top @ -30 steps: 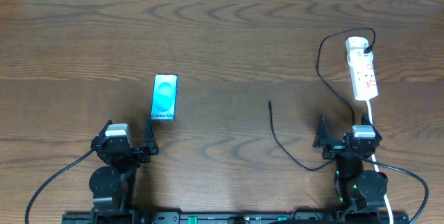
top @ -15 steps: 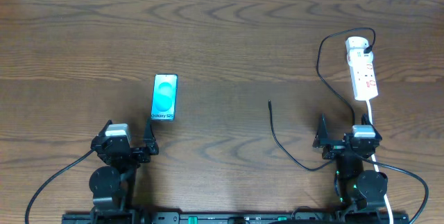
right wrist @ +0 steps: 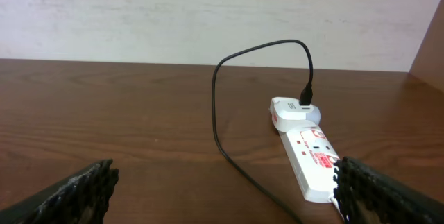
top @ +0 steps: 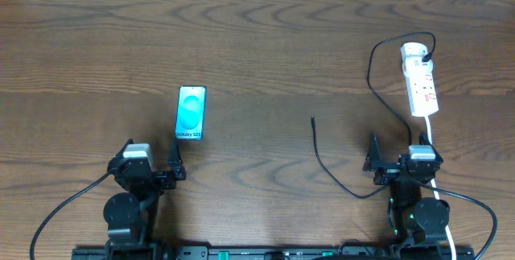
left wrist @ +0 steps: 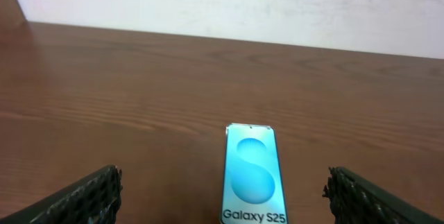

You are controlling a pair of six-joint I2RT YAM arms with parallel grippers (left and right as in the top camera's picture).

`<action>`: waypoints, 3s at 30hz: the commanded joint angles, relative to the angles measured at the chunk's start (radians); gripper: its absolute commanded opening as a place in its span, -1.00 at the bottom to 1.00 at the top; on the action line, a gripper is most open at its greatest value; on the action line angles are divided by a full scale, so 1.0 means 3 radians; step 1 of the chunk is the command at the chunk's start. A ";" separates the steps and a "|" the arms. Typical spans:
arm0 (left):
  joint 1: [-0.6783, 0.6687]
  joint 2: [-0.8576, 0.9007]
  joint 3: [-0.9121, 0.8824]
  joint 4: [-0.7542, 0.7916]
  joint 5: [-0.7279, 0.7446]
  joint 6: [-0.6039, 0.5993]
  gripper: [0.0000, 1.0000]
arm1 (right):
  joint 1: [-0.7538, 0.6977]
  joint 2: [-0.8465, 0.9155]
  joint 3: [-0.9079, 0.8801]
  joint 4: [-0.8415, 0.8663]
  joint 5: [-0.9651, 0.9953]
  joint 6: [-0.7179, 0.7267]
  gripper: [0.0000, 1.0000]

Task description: Plug charger to phone and switch on socket

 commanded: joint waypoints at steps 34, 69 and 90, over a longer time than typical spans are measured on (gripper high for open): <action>0.0013 0.3801 0.3410 -0.1789 0.0549 -0.0099 0.89 | 0.0010 0.0003 -0.0005 -0.0005 0.0050 0.0045 0.98; 0.0013 0.4353 0.4205 -0.2630 0.0444 -0.0294 0.69 | 0.0010 0.0003 -0.0005 -0.0004 0.0050 0.0045 0.98; -0.0351 0.6037 0.4804 -0.2950 0.0158 -0.0042 0.95 | 0.0010 0.0003 -0.0005 -0.0005 0.0050 0.0045 0.98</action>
